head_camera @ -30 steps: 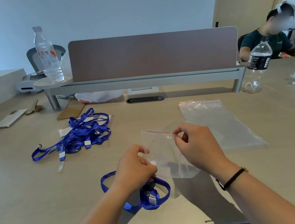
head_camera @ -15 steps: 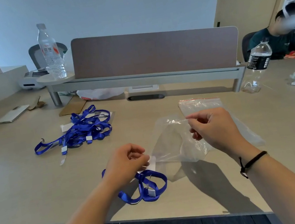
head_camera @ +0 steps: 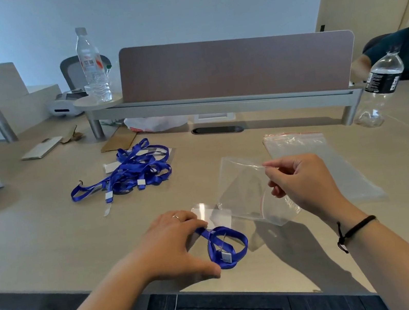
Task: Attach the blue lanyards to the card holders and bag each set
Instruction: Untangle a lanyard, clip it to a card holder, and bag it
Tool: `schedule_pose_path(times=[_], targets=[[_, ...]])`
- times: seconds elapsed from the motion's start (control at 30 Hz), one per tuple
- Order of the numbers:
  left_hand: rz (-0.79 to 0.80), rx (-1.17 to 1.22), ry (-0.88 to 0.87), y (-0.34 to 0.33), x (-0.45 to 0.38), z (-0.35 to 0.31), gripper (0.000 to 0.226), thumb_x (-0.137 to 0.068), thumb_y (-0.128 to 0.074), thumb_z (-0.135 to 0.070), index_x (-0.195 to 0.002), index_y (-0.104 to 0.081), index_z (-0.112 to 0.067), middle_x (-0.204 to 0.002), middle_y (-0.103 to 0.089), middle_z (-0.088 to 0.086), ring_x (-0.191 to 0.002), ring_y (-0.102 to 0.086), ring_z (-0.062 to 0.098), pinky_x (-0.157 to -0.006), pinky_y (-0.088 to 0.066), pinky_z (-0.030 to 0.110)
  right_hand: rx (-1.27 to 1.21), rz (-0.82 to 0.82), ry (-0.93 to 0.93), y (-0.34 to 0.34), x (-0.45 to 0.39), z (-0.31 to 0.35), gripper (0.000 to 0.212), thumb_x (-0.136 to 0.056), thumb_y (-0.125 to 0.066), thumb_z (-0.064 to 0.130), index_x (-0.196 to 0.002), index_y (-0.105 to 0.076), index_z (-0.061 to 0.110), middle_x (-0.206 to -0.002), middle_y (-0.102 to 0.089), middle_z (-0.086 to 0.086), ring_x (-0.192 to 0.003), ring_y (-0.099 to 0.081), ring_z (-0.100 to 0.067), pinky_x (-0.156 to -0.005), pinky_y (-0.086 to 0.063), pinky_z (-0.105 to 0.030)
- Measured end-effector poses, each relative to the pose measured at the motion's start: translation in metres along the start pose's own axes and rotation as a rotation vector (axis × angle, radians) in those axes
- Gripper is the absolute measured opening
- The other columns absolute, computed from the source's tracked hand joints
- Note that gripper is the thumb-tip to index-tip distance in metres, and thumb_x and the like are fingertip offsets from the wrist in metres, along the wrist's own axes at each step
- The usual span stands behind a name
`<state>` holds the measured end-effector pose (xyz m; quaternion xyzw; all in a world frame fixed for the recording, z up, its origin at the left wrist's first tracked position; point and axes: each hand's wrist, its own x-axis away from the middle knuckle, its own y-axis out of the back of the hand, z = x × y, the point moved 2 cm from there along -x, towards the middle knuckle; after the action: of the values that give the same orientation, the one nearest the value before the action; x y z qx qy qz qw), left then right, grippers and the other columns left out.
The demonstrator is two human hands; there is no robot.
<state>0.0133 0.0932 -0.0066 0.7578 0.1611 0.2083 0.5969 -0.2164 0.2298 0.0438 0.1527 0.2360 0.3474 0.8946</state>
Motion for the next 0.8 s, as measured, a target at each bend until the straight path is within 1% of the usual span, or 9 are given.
schedule_pose_path(times=[0.1, 0.23, 0.33, 0.4, 0.5, 0.57, 0.63, 0.73, 0.8], targets=[[-0.089, 0.026, 0.004, -0.004, -0.003, 0.003, 0.081, -0.07, -0.057, -0.086, -0.139, -0.052, -0.043, -0.142, -0.046, -0.019, -0.132, -0.038, 0.006, -0.109, -0.037, 0.028, 0.005, 0.007, 0.002, -0.003, 0.001, 0.001, 0.017, -0.095, -0.065, 0.014, -0.107, -0.077, 0.013, -0.069, -0.073, 0.0, -0.057, -0.068, -0.014, -0.06, -0.06, -0.025], [-0.175, 0.107, 0.019, -0.006, -0.008, 0.012, 0.037, -0.085, -0.064, -0.064, -0.113, -0.068, -0.041, -0.121, -0.055, -0.02, -0.113, -0.046, 0.002, -0.099, -0.046, 0.025, 0.017, 0.005, 0.0, -0.004, 0.001, 0.002, 0.017, -0.095, -0.065, 0.015, -0.108, -0.077, 0.013, -0.072, -0.072, 0.0, -0.059, -0.068, -0.014, -0.061, -0.06, -0.024], [-0.197, 0.168, 0.049, -0.006, -0.008, 0.018, 0.013, -0.088, -0.067, -0.052, -0.095, -0.066, -0.041, -0.114, -0.056, -0.021, -0.105, -0.05, 0.002, -0.095, -0.049, 0.025, 0.01, 0.004, -0.003, -0.005, 0.001, 0.001, 0.017, -0.095, -0.065, 0.015, -0.107, -0.077, 0.013, -0.07, -0.072, 0.001, -0.058, -0.068, -0.015, -0.059, -0.058, -0.023], [-0.194, 0.24, 0.063, -0.006, -0.009, 0.023, 0.008, -0.089, -0.069, -0.046, -0.089, -0.063, -0.04, -0.109, -0.059, -0.02, -0.099, -0.055, 0.003, -0.092, -0.052, 0.027, 0.011, 0.007, -0.002, -0.006, 0.001, 0.001, 0.016, -0.095, -0.065, 0.014, -0.106, -0.077, 0.014, -0.07, -0.071, 0.002, -0.057, -0.067, -0.015, -0.058, -0.058, -0.022], [-0.212, 0.616, 0.111, 0.002, -0.006, 0.025, 0.002, -0.092, -0.069, -0.028, -0.091, -0.07, -0.026, -0.096, -0.069, -0.008, -0.085, -0.067, 0.01, -0.084, -0.059, 0.032, 0.01, -0.001, 0.006, -0.005, 0.0, 0.0, 0.015, -0.094, -0.066, 0.014, -0.103, -0.078, 0.016, -0.067, -0.072, 0.001, -0.055, -0.068, -0.014, -0.057, -0.058, -0.022], [-0.232, 0.894, 0.157, 0.013, -0.003, 0.021, 0.006, -0.094, -0.065, -0.019, -0.092, -0.071, -0.017, -0.095, -0.072, -0.002, -0.079, -0.07, 0.007, -0.076, -0.06, 0.026, -0.002, -0.004, 0.003, -0.004, -0.001, 0.001, 0.015, -0.094, -0.066, 0.014, -0.101, -0.079, 0.016, -0.067, -0.072, 0.0, -0.055, -0.068, -0.014, -0.057, -0.058, -0.022], [-0.28, 1.088, 0.18, 0.027, -0.002, 0.019, 0.011, -0.095, -0.063, -0.014, -0.087, -0.07, -0.012, -0.112, -0.07, -0.006, -0.091, -0.068, 0.005, -0.086, -0.057, 0.03, -0.012, -0.009, 0.0, -0.004, -0.002, 0.001, 0.014, -0.095, -0.066, 0.015, -0.101, -0.079, 0.016, -0.067, -0.072, 0.0, -0.055, -0.068, -0.015, -0.057, -0.058, -0.022], [-0.358, 1.28, 0.143, 0.043, -0.002, 0.022, 0.009, -0.088, -0.066, -0.017, -0.083, -0.068, -0.009, -0.136, -0.062, -0.011, -0.123, -0.057, 0.008, -0.107, -0.04, 0.037, -0.014, -0.017, 0.005, -0.006, -0.003, 0.003, 0.015, -0.095, -0.066, 0.016, -0.103, -0.078, 0.016, -0.067, -0.072, -0.001, -0.056, -0.068, -0.015, -0.057, -0.059, -0.023], [-0.397, 1.462, 0.125, 0.047, -0.004, 0.022, 0.012, -0.083, -0.065, -0.022, -0.085, -0.065, -0.01, -0.136, -0.064, -0.008, -0.125, -0.056, 0.012, -0.114, -0.035, 0.041, -0.007, -0.018, 0.008, -0.006, -0.004, 0.004, 0.015, -0.095, -0.065, 0.016, -0.103, -0.078, 0.016, -0.068, -0.072, 0.0, -0.057, -0.069, -0.015, -0.058, -0.059, -0.023]])
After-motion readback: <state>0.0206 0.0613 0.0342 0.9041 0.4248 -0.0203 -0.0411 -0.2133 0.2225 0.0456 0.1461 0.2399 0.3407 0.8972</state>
